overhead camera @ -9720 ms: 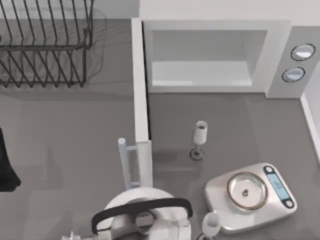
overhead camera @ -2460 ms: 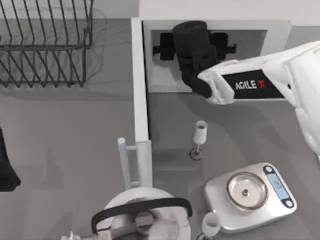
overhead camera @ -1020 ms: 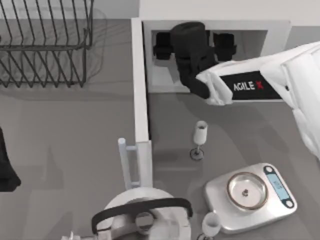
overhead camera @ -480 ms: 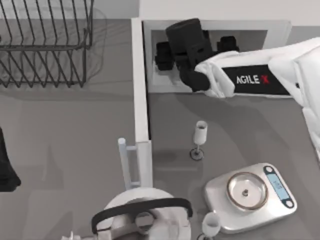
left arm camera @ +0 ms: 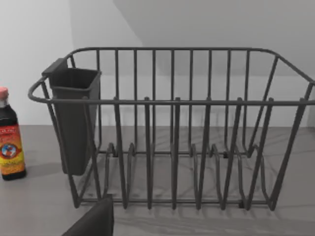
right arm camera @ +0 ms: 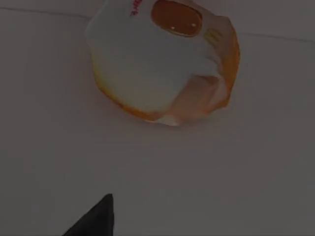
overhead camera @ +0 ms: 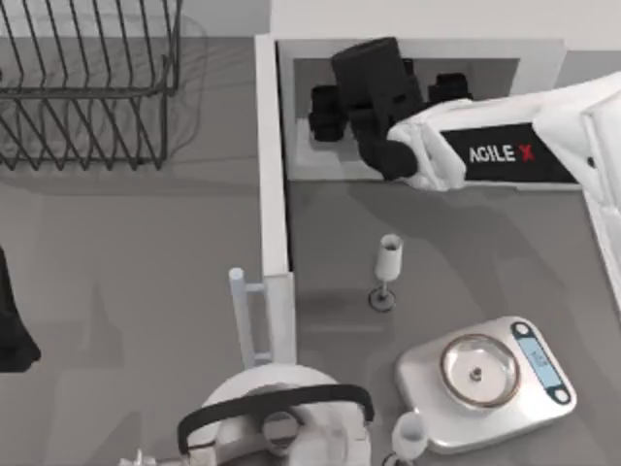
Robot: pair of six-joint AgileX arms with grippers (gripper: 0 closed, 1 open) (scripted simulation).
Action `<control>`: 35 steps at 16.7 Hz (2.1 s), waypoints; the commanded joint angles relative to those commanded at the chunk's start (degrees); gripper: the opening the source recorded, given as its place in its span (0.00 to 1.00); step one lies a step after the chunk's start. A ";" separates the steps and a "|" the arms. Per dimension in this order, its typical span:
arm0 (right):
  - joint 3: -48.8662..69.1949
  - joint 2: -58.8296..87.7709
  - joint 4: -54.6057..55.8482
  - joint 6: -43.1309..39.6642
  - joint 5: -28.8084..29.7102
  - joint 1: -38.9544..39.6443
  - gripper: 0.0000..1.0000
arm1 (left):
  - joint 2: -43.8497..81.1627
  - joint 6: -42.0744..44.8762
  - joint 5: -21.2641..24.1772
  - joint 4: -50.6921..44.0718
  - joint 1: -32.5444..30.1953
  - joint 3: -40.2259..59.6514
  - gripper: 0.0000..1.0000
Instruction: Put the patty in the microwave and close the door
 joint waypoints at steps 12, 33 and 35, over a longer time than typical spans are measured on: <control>-41.84 -60.21 -4.77 -4.55 -14.40 -12.70 1.00 | 0.00 0.00 0.00 0.00 0.00 0.00 1.00; -96.95 -139.20 -8.41 -11.39 -33.95 -30.27 1.00 | 0.00 0.00 0.00 0.00 0.00 0.00 1.00; -96.95 -139.20 -8.41 -11.39 -33.95 -30.27 1.00 | 0.00 0.00 0.00 0.00 0.00 0.00 0.85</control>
